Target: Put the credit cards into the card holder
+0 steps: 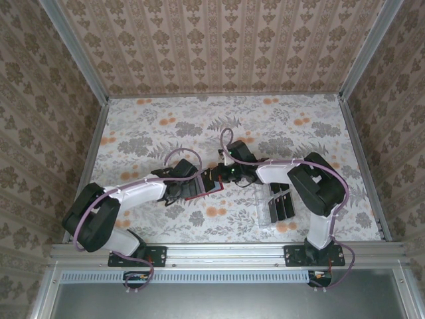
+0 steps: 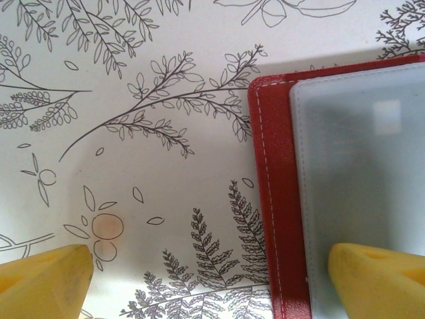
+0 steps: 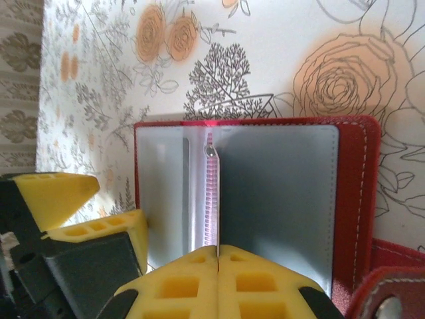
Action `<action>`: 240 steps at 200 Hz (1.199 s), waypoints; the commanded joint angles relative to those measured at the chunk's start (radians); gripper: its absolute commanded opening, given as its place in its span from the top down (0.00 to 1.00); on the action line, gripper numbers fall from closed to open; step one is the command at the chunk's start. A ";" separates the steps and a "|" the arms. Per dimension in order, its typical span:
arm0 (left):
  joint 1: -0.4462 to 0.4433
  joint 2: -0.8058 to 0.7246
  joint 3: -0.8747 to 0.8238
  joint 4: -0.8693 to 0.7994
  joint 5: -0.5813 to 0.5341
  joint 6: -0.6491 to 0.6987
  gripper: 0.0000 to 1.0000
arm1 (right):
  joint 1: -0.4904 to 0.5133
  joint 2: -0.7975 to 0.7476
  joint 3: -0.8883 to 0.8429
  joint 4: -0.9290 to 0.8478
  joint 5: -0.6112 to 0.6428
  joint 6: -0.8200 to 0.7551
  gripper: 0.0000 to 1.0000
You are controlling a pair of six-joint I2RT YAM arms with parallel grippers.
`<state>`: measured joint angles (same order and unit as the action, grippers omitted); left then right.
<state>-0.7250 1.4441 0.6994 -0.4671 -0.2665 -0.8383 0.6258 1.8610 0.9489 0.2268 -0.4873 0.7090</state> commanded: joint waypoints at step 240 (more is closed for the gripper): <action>0.003 0.010 -0.038 -0.054 -0.017 -0.024 0.00 | -0.021 0.149 -0.119 0.529 -0.092 0.241 1.00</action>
<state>-0.7250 1.4441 0.6930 -0.4595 -0.2665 -0.8455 0.6044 1.9862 0.8486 0.7029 -0.5488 0.9321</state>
